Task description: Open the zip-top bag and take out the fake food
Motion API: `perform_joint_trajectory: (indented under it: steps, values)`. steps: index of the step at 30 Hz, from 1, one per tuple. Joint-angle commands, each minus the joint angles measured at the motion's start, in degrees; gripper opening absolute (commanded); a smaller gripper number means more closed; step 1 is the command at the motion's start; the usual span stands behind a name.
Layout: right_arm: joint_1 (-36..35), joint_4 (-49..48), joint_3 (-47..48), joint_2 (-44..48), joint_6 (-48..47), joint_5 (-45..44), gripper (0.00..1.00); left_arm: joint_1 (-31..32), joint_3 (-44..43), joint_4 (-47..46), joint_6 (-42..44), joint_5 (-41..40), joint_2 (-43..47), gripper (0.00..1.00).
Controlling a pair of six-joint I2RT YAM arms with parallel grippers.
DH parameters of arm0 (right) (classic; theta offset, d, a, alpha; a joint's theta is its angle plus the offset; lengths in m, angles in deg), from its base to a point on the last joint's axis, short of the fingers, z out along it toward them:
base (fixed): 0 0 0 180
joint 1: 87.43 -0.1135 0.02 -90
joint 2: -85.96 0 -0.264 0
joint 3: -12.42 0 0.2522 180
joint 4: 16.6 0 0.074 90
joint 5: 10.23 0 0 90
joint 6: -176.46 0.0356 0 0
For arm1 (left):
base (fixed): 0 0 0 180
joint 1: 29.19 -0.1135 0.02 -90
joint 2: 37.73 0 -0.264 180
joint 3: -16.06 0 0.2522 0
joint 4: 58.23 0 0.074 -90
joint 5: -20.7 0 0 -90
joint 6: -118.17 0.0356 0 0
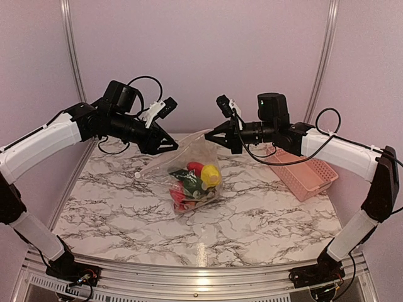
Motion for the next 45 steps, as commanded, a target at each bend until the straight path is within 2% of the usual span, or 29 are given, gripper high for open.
perform_joint_trajectory:
  steps: [1,4,7,12,15,19,26,30,34,38,42,45]
  values:
    - [-0.43,0.62,1.65,1.32,-0.67,-0.38,0.0,0.32,-3.22,5.3,1.7,-2.56,-2.95,0.28]
    - [-0.38,0.47,1.63,1.4,-0.67,-0.7,0.0,0.41,-3.93,4.8,0.41,-3.18,-3.79,0.12]
    - [-0.41,-0.03,1.69,1.21,-0.6,-1.71,0.0,0.42,-3.63,2.93,-1.74,-2.38,-3.67,0.0]
    - [-0.38,-1.73,2.88,-0.45,0.16,-3.14,0.0,0.41,-0.39,-2.62,-8.5,-2.43,-0.07,0.0]
    - [-0.39,-3.85,4.28,-2.11,1.5,-2.54,0.0,0.43,2.64,-7.8,-21.06,-11.5,3.5,0.0]
    - [-0.9,-9.65,7.34,-5.66,4.71,-0.97,0.0,0.19,1.63,-5.5,-26.29,-14.57,5.06,0.0]
    - [-4.41,-16.55,16.27,-15.28,9.43,1.7,0.0,0.32,1.64,-1.76,-28.7,-20.1,10.7,0.0]
    - [-5.77,-22.87,20.94,-21.06,15.67,4.2,0.0,0.32,4.73,-1.81,-28.33,-18.37,15.06,0.0]
    - [-7.75,-23.85,24.74,-25.82,16.91,5.5,0.0,0.69,8.15,-3.0,-28.13,-14.56,17.2,0.0]
    - [-7.85,-28.08,23.05,-27.84,20.18,5.31,0.0,0.94,11.93,-6.09,-29.75,-15.16,16.63,0.0]
    - [-7.16,-25.46,20.46,-27.53,18.33,5.01,0.0,1.22,16.93,-11.39,-32.01,-14.01,13.74,0.0]
    - [-5.53,-25.63,15.66,-24.86,19.02,4.58,0.09,1.46,19.74,-17.48,-34.89,-13.62,11.93,0.0]
